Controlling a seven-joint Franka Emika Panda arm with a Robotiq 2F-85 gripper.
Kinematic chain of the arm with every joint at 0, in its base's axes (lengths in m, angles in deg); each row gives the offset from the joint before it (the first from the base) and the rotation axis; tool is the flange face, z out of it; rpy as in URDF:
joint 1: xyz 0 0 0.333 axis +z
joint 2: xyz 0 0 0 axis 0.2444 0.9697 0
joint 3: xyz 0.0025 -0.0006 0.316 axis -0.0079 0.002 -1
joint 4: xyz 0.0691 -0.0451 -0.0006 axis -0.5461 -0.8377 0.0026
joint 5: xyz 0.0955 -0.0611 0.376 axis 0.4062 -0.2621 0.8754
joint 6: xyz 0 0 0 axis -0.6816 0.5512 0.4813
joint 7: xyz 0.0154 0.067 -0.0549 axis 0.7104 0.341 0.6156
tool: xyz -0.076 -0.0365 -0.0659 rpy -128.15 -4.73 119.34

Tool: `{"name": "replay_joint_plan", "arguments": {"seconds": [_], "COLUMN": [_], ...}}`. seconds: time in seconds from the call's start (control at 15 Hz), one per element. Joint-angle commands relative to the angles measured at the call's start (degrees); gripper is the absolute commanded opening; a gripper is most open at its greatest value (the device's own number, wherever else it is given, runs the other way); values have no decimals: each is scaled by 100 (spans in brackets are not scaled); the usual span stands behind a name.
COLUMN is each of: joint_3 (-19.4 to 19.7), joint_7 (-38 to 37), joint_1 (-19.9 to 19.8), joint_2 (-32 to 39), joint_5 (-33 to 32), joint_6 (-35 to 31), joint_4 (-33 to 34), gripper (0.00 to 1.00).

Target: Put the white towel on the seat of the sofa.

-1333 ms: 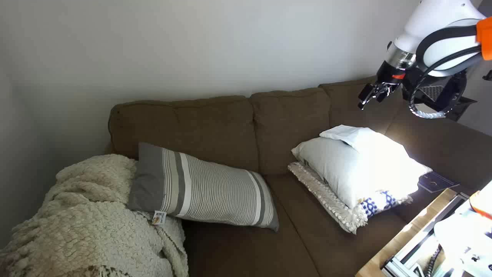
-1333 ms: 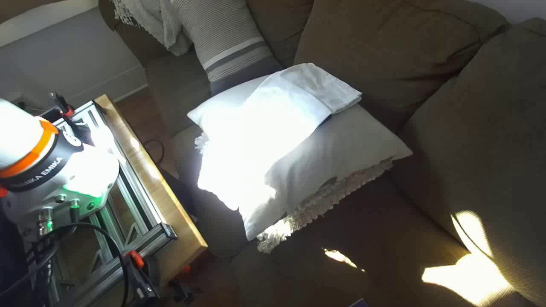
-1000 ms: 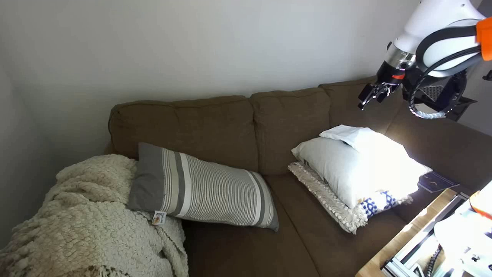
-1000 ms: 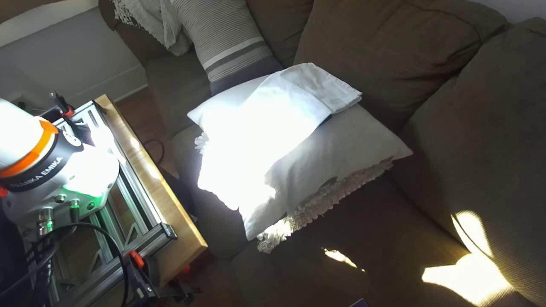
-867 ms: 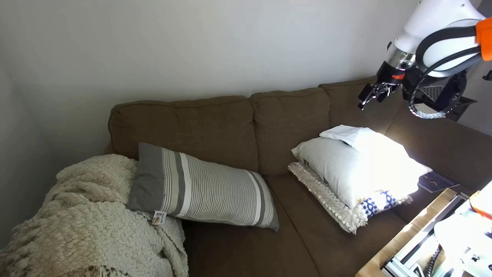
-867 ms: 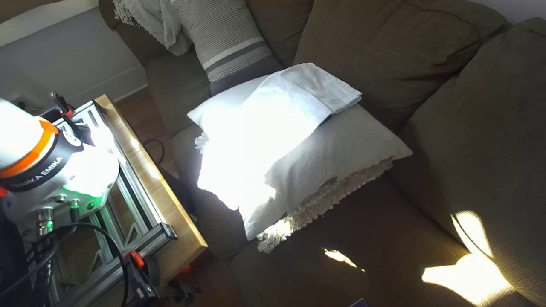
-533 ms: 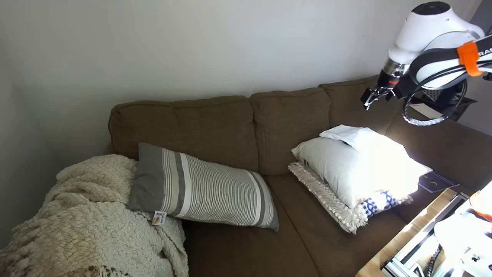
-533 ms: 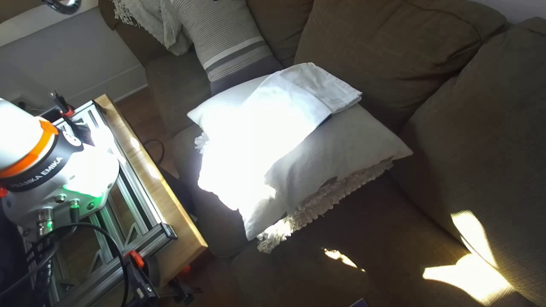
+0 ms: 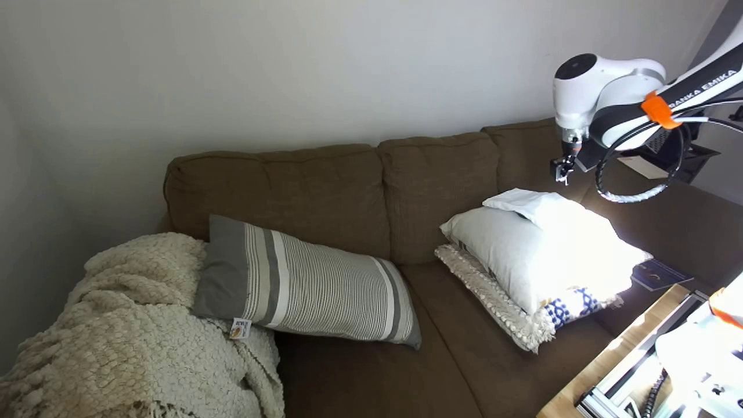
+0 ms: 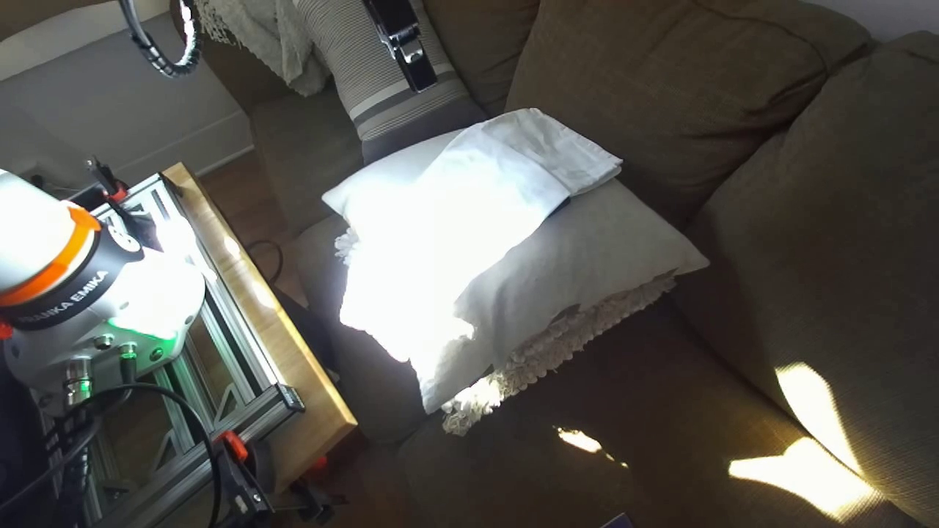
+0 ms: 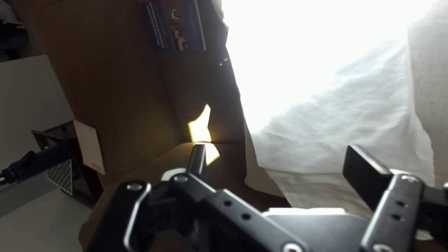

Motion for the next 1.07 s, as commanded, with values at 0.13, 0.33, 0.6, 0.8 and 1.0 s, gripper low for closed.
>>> {"name": "replay_joint_plan", "arguments": {"seconds": [0.13,0.33,0.6,0.8,1.0], "joint_3": [755,1059,1399,1579,1719], "joint_7": [-166,33,251,566,766], "joint_1": [1212,1651,2022,2126,2245], "joint_2": [1829,2420,3168,3626,3944], "joint_5": [-75,22,-27,153,207], "joint_6": [756,621,590,570,668], "joint_4": [1136,1546,2145,2530,2824], "gripper": [100,100,100,100,97]}}
